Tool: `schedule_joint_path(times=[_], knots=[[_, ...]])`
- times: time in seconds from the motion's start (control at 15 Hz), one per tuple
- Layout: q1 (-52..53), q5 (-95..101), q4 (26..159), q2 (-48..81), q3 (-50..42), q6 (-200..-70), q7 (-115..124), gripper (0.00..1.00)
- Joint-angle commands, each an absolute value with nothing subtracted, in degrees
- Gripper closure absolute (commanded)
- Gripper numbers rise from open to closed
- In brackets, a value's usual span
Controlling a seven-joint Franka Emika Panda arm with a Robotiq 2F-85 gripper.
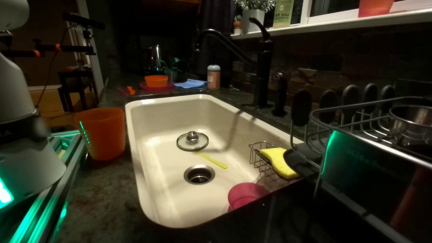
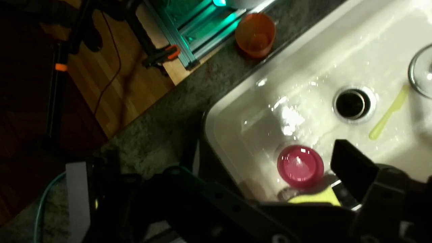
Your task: Pick up the orange and yellow cup and stack them in the red cup on the shelf
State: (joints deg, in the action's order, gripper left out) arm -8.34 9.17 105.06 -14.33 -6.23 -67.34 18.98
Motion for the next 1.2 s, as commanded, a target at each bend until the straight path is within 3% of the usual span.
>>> schedule_joint_path(times=[0.0, 0.6, 1.13], knots=[[-7.6, 6.6, 111.2, -18.5, -6.3, -62.5, 12.9, 0.00], [-1.6, 14.8, 130.2, -35.1, -3.4, -70.2, -4.7, 0.00], [0.1, 14.1, 143.0, -41.6, -5.4, -82.4, -9.0, 0.00]])
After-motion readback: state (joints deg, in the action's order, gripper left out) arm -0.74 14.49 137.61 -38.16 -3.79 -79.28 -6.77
